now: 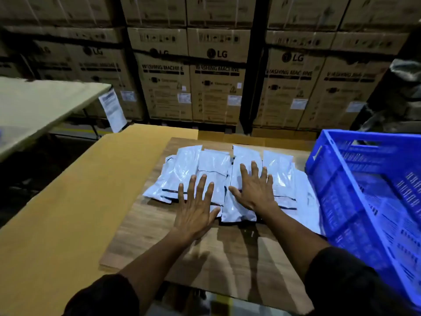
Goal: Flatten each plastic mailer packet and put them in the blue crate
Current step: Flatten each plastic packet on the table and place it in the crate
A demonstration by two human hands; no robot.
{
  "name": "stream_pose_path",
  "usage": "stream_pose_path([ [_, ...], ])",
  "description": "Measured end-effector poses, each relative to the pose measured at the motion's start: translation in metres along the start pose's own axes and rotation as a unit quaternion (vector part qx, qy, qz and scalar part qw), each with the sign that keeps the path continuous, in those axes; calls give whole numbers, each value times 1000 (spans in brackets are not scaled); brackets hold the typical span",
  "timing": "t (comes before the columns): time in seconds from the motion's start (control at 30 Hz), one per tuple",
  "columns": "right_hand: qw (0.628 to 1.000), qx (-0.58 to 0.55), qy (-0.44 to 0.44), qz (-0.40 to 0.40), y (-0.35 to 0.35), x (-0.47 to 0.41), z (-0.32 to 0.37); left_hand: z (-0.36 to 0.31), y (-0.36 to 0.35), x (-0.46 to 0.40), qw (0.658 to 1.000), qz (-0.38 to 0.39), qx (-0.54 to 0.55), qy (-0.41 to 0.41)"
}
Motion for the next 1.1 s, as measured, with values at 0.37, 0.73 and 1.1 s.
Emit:
stream_pose_path([
  [0.37,995,-41,-43,-77,22,-8,-10,2,-5,1,1000,30,4,2],
  [0.73,919,-98,334,-185,2,123,-59,-23,45,-2,979,-131,-7,-154],
  [1.1,956,8,287,-51,-95,198,-105,-76,-42,112,970,114,27,-211],
])
Point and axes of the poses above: each hand's wrist, its own x-axis away from the middle knuckle, its own y-axis out of the back of the hand, z = x × y, the point moved 2 cm from there along -x, towards the middle knuckle, and after that the axes turned 5 degrees about -y, right-handed, at the moved point
